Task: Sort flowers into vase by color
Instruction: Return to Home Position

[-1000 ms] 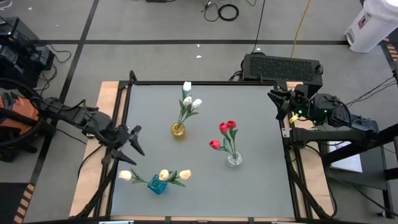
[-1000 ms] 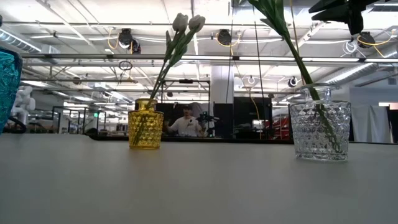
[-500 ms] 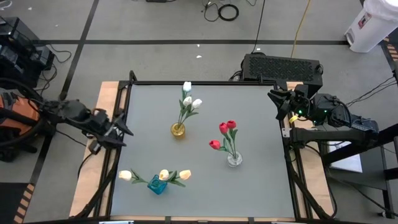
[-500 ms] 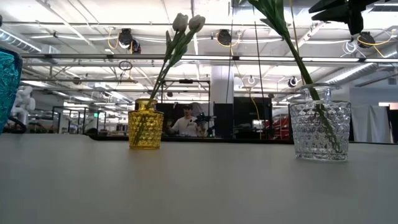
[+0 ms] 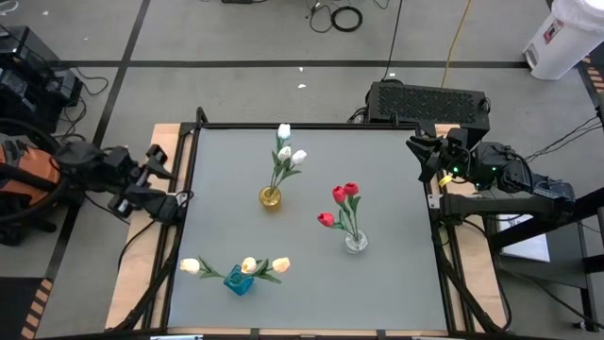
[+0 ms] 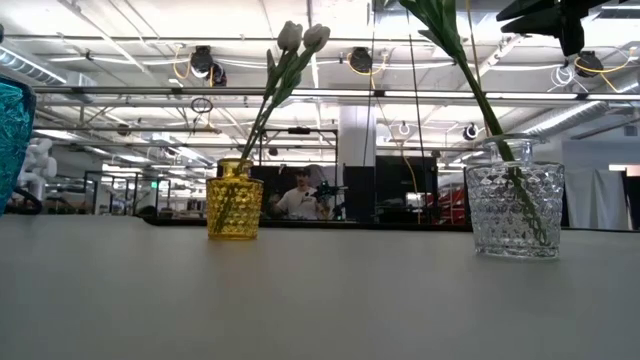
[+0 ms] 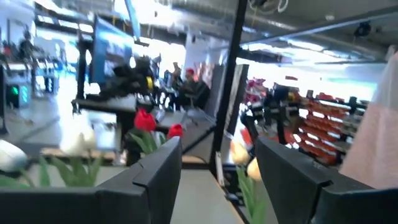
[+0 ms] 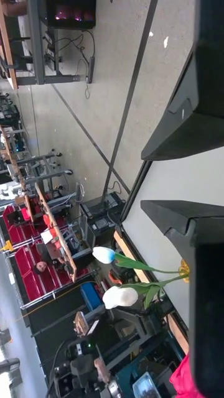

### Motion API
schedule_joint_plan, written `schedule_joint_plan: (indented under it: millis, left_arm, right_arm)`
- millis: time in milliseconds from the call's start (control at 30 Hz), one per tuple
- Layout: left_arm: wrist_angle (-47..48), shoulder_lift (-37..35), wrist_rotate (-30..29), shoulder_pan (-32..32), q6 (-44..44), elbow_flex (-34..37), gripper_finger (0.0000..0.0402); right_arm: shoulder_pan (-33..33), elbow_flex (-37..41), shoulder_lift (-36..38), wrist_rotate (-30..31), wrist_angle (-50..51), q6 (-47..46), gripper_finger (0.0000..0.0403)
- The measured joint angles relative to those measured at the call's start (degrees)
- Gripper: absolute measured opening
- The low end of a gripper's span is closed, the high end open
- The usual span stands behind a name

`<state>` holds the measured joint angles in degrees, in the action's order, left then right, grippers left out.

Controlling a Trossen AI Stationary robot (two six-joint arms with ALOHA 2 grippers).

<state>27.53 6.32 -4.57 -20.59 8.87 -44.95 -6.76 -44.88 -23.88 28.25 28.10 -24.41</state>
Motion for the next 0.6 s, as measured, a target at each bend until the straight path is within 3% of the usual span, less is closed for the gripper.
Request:
schedule_joint_plan:
  millis: [233, 400, 600]
  left_arm:
    - [1.91, -5.85, -5.44, -0.01, -2.31, -0.17, 0.0141]
    - [5.67, -6.14, -6.78, -0.01, -2.26, -1.53, 0.0087]
    - [4.52, -6.12, -6.7, -0.01, -1.89, -1.55, 0.0069]
  right_arm:
    - [0.02, 0.0, -0.02, 0.0, -0.01, 0.01, 0.0105]
    - [0.02, 0.0, -0.02, 0.0, 0.0, -0.01, 0.0105]
    - [0.02, 0.0, -0.02, 0.0, 0.02, 0.0, 0.0105]
